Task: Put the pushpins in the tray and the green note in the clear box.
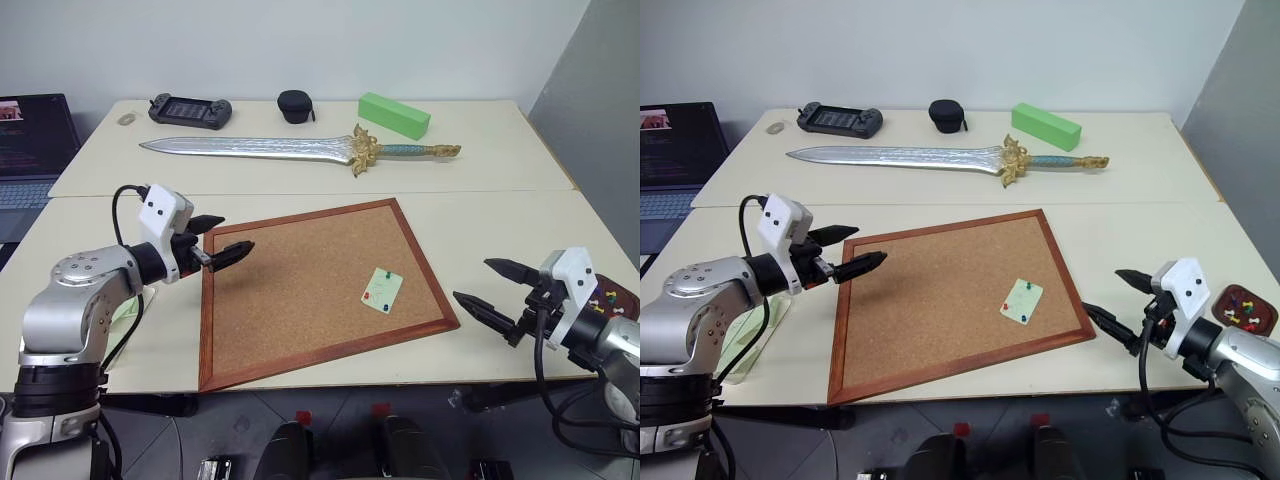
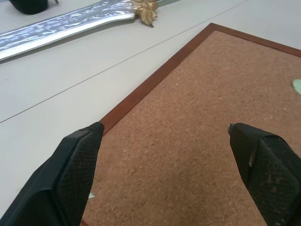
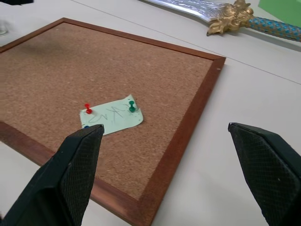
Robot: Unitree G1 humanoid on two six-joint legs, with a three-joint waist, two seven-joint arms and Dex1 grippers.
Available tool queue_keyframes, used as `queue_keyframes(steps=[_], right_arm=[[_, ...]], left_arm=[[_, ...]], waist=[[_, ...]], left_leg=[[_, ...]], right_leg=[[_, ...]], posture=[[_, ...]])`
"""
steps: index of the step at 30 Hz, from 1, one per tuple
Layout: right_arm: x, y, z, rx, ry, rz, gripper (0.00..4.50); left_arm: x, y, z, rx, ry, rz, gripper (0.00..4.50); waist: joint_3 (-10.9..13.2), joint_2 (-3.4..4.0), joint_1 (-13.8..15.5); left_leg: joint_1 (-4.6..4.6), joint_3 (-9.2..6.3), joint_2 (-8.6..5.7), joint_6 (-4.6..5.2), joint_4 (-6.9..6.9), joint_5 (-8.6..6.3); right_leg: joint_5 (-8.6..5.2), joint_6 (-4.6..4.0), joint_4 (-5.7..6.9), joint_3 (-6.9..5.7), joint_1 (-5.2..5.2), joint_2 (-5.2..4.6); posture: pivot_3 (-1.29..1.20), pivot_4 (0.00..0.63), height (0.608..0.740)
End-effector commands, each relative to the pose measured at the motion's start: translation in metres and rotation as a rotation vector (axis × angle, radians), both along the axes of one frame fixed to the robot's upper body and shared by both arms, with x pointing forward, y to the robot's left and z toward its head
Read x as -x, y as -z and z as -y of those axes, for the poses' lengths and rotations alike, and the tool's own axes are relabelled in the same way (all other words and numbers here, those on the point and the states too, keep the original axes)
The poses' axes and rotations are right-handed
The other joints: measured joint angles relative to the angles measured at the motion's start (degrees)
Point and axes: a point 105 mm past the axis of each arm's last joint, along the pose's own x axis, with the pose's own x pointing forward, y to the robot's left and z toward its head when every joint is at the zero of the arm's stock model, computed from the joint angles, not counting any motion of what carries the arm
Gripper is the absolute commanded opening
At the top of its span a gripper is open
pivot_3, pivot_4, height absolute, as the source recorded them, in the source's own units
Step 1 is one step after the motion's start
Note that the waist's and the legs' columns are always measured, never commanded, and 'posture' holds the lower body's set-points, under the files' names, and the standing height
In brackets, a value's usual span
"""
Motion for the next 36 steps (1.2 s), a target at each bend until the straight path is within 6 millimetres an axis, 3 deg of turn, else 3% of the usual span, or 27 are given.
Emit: queue_keyframes(steps=[1,6,11,14,22,26,30,36], right_arm=[[0.010,-0.011,-0.011,0.002,-0.081,-0.003,4.50],[0.017,-0.019,-0.025,-0.047,-0.164,-0.074,4.50],[0.017,-0.022,-0.027,-0.040,-0.169,-0.090,4.50],[0.013,-0.019,-0.027,-0.008,-0.164,-0.075,4.50],[-0.014,-0.021,-0.040,-0.030,-0.149,0.074,4.50],[-0.025,-0.009,-0.047,-0.017,-0.155,0.107,4.50],[-0.038,0.004,-0.049,0.011,-0.135,0.117,4.50],[-0.047,0.008,-0.054,-0.009,-0.123,0.128,4.50]], left_arm=[[0.010,-0.015,0.010,0.018,0.130,-0.023,4.48],[0.024,-0.017,0.019,-0.006,0.283,-0.098,4.48],[0.010,-0.024,0.017,-0.064,0.276,-0.018,4.48],[0.002,-0.023,0.030,-0.073,0.300,0.037,4.48],[-0.008,-0.006,0.084,-0.001,0.452,0.128,3.09],[-0.009,0.002,0.108,0.017,0.519,0.146,2.26],[-0.011,0.010,0.117,0.021,0.542,0.157,1.47],[-0.013,0.016,0.124,0.042,0.557,0.138,0.28]], waist=[[0.00,0.00,-0.01],[0.01,0.01,-0.16],[0.01,0.00,-0.07],[0.01,0.00,-0.04],[0.00,-0.01,-0.05],[0.00,-0.01,-0.14],[0.00,-0.01,-0.16],[0.00,-0.01,-0.15]], left_leg=[[0.00,0.00,0.00,0.00,0.01,0.00],[0.02,0.01,0.02,0.00,0.03,0.00],[0.00,0.01,0.00,0.01,0.07,0.00],[-0.04,0.01,-0.01,0.01,0.15,0.00],[-0.14,0.04,-0.09,0.01,0.33,0.00],[-0.13,0.02,-0.18,0.01,0.31,0.00],[-0.12,0.02,-0.18,0.00,0.35,0.00],[-0.12,-0.03,-0.18,0.01,0.37,0.00]], right_leg=[[0.00,0.00,0.00,0.00,0.00,0.00],[0.00,0.00,0.04,0.00,0.00,0.03],[0.00,0.00,0.02,-0.03,0.03,0.04],[0.00,0.00,0.02,-0.03,0.03,0.03],[0.02,0.02,0.04,-0.03,0.01,0.02],[0.02,0.01,0.06,-0.03,-0.01,0.07],[0.02,0.01,0.07,-0.02,-0.02,0.07],[0.03,0.01,0.12,-0.02,-0.02,0.05]], posture=[[0.00,0.150,0.740],[0.00,0.150,0.740],[0.00,0.150,0.740],[0.00,0.150,0.740],[0.00,0.150,0.740],[0.00,0.150,0.740],[0.00,0.150,0.740],[0.00,0.150,0.740]])
